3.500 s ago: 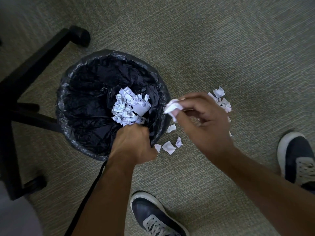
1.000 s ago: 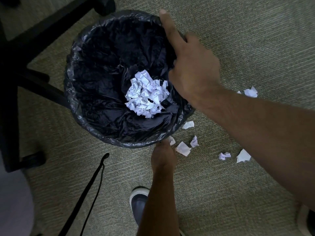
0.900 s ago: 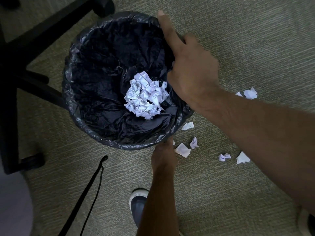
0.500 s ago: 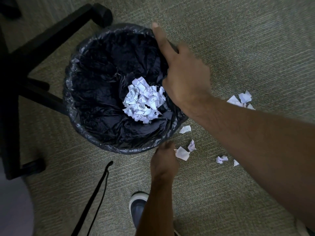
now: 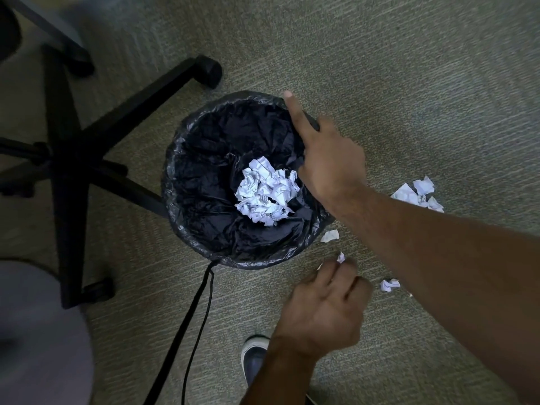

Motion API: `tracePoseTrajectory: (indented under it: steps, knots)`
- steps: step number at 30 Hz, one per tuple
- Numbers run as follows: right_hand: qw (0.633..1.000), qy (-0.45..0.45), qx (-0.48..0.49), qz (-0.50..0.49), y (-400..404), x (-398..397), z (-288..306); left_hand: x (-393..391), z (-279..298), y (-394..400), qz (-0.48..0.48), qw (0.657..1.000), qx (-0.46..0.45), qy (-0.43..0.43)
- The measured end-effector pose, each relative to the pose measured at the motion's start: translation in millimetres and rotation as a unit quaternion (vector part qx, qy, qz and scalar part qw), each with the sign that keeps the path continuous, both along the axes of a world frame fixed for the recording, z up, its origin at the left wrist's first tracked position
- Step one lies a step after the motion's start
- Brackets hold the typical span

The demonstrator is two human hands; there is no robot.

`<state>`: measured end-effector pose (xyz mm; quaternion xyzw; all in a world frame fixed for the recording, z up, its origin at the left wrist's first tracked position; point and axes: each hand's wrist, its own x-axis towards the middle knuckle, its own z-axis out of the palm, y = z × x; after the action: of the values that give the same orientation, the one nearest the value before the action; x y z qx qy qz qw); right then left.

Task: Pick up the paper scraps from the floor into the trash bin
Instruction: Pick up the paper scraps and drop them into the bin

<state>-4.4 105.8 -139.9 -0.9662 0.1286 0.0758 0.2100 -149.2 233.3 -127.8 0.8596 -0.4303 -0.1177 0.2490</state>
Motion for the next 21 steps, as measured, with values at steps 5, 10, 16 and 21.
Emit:
tracePoseTrajectory:
  steps: [5,10,16,21]
  knots:
    - [1.000,0.004,0.000,0.002,-6,0,-3,30,24,-4,0.112,0.992,-0.060,-0.027]
    - [0.999,-0.013,0.032,0.023,-15,1,-4,62,33,-8,0.261,0.965,0.007,0.034]
    - [0.987,-0.121,0.104,-0.021,-30,-30,-3,72,11,-6,0.177,0.955,0.227,0.077]
    - [0.993,-0.053,0.073,-0.073,-56,-101,-50,82,7,3,0.158,0.942,0.289,0.059]
